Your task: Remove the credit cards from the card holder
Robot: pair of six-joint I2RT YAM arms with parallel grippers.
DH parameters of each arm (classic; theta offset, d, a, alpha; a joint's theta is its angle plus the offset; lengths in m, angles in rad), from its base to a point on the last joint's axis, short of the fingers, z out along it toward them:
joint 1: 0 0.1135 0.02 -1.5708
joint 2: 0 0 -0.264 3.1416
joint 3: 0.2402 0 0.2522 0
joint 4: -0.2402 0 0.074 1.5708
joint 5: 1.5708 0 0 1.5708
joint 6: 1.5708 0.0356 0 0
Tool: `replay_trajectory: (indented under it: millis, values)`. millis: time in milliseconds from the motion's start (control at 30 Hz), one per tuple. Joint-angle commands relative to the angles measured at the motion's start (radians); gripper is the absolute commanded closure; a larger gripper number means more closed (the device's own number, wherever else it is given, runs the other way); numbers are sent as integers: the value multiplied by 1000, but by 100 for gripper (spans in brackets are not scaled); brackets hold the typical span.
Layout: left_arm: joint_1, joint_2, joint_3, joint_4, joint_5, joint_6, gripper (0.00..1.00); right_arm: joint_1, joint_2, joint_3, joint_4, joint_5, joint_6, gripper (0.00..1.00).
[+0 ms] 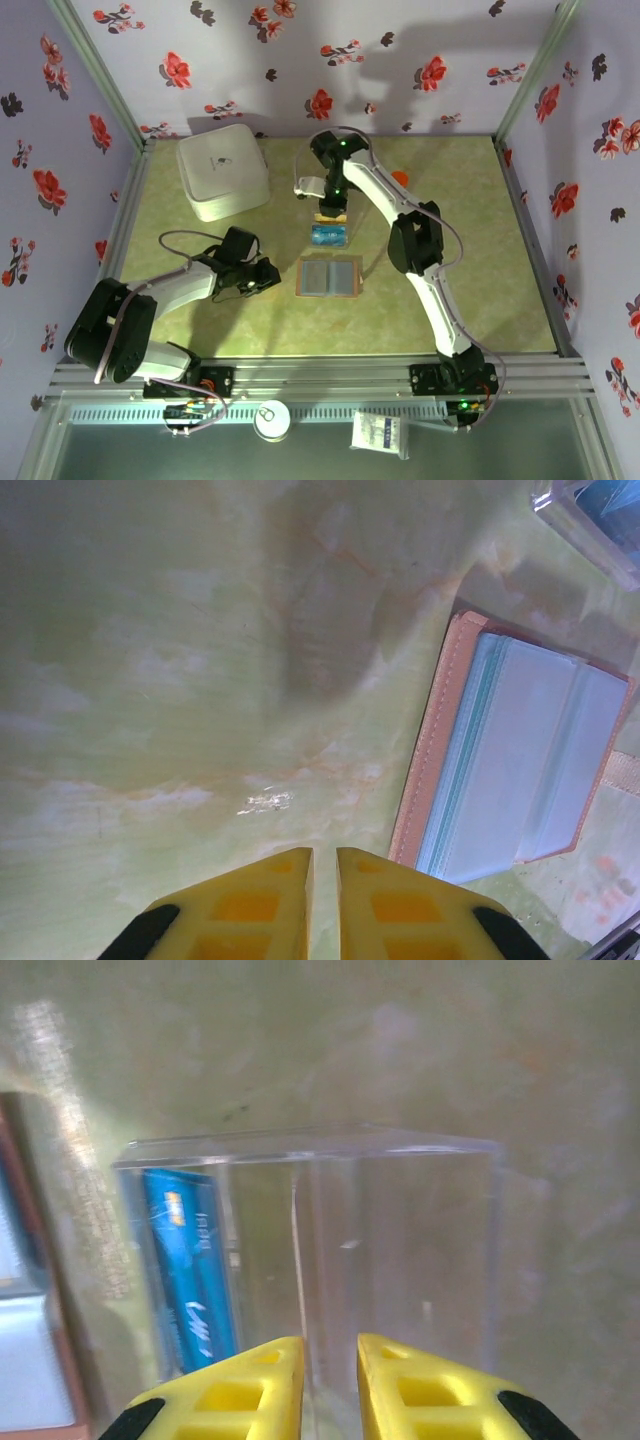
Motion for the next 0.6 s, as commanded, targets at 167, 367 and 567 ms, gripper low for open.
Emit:
replay_trajectory:
  millis: [167, 367, 567]
  values:
    - [9, 12, 24, -8, 6, 21, 87, -9, -90, -49, 93, 107, 49, 82]
    - [9, 21, 24, -1, 11, 22, 87, -4, -86, -108, 127, 99, 54, 85]
    - [9, 26, 24, 1, 15, 23, 87, 5, -78, -164, 144, 95, 65, 85]
